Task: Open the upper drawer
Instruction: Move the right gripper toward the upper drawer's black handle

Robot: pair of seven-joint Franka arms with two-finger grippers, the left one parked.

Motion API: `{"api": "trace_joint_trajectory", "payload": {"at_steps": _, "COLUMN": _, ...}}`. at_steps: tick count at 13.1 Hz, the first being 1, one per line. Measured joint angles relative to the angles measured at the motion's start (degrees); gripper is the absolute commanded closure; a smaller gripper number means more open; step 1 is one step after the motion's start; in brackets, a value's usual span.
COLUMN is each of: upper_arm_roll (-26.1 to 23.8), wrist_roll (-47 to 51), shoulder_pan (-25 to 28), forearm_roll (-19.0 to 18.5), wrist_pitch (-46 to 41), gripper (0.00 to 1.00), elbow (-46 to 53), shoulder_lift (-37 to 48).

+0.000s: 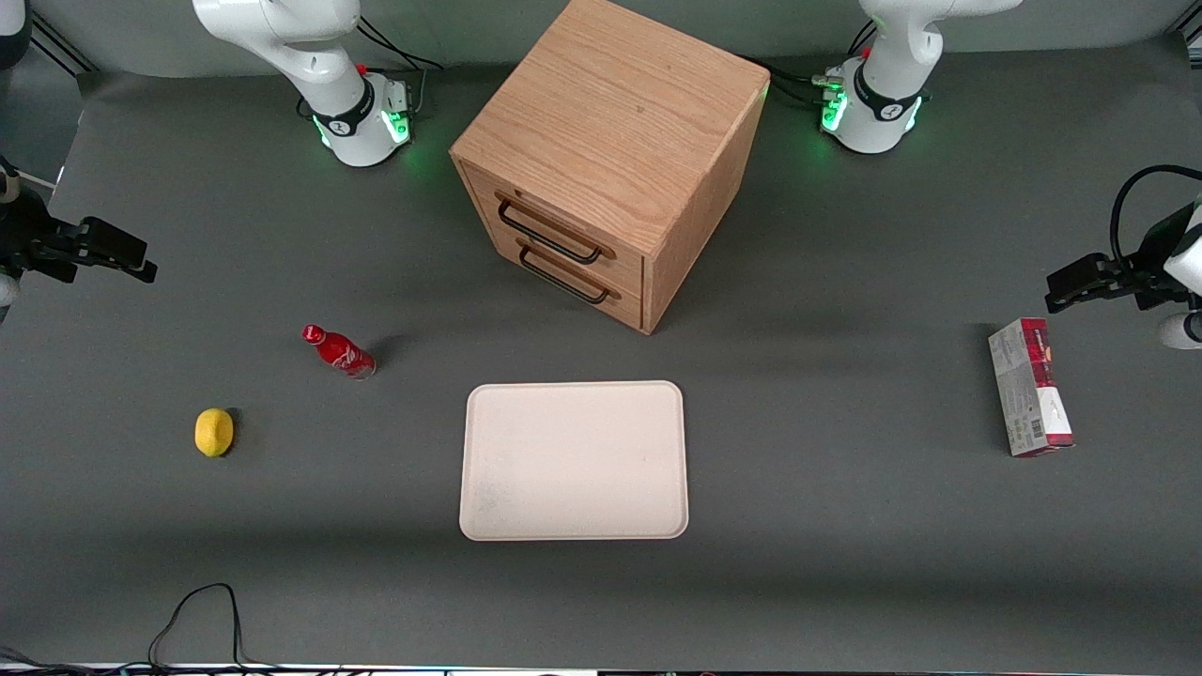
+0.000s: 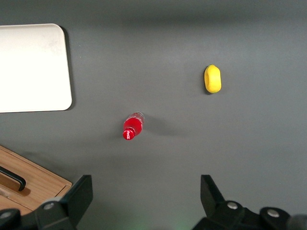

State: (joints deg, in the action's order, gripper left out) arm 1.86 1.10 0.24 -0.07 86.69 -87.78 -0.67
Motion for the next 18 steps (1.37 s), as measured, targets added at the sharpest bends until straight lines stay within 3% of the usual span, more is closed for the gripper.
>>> {"api": "trace_joint_trajectory", "payload": {"at_steps": 8, "upper_arm_roll": -1.43, "wrist_roll": -0.38, "shoulder_pan": 1.65, "forearm_roll": 0.21, "wrist_pitch": 0.01, "gripper": 0.00, "elbow": 0.18, "shoulder_lift": -1.47}}
{"api": "trace_joint_trajectory", "payload": {"at_steps": 18, "upper_arm_roll": -3.79, "wrist_roll": -0.27, "shoulder_pan": 28.78, "forearm_roll": 3.45, "wrist_pitch": 0.50, "gripper": 0.00, "elbow": 3.26, "shoulder_lift": -7.75}}
